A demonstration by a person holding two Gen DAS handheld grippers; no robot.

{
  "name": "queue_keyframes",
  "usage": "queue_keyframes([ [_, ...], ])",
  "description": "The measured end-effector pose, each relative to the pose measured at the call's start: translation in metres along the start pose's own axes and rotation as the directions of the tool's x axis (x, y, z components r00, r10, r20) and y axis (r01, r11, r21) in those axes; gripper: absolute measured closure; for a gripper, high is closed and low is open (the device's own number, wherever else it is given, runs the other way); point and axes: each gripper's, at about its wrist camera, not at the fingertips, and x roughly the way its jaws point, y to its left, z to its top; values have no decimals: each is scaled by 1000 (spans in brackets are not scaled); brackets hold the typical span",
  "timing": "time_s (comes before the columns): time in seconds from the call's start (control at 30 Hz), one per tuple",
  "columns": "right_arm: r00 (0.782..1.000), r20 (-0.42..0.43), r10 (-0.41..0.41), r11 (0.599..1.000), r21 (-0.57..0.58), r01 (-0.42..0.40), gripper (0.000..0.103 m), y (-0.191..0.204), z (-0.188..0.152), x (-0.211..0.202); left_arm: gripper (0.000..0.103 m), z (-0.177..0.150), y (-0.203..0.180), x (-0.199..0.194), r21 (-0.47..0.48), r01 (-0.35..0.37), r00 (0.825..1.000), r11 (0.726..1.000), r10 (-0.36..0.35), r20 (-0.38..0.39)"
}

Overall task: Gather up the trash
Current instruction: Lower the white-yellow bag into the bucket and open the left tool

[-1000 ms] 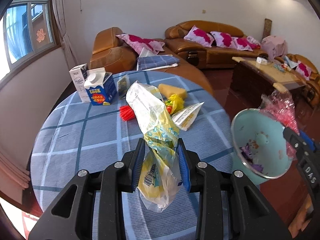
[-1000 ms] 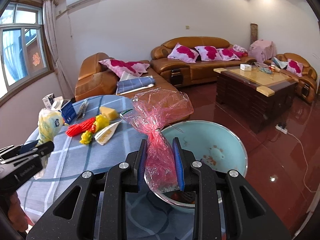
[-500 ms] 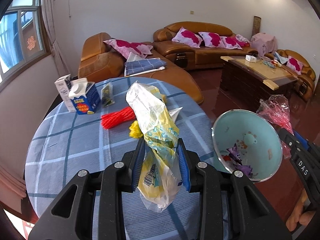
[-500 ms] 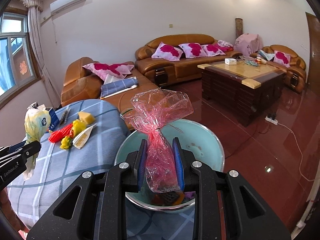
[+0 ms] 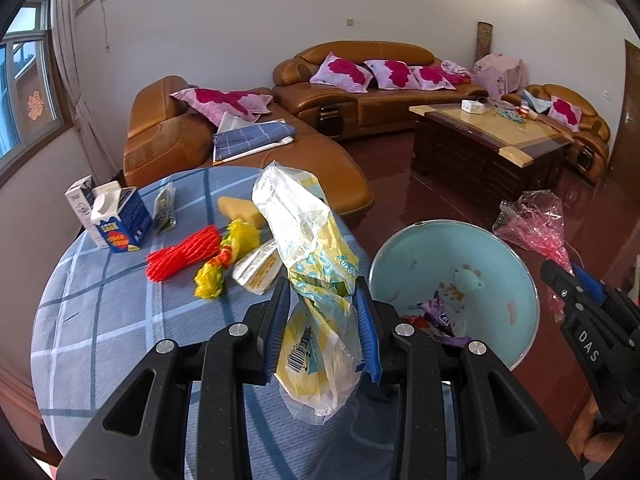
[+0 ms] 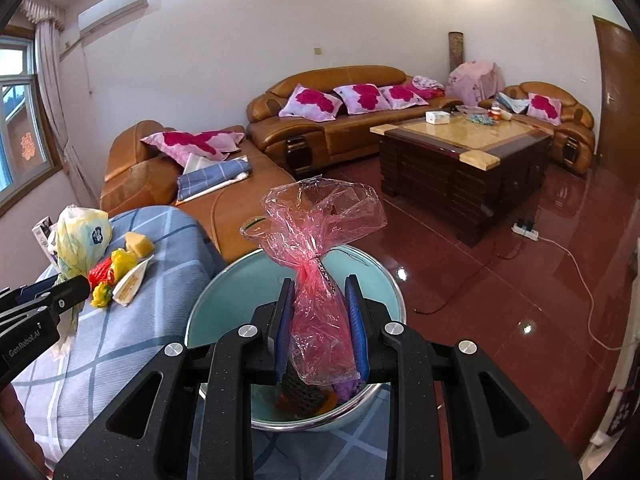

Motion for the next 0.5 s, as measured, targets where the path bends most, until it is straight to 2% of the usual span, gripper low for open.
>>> queue_keyframes([
  [0.5,997,-49,-58,998,27,59,77,-7,-2,29,70,7,-38,23,58,67,998,996,-66,-22],
])
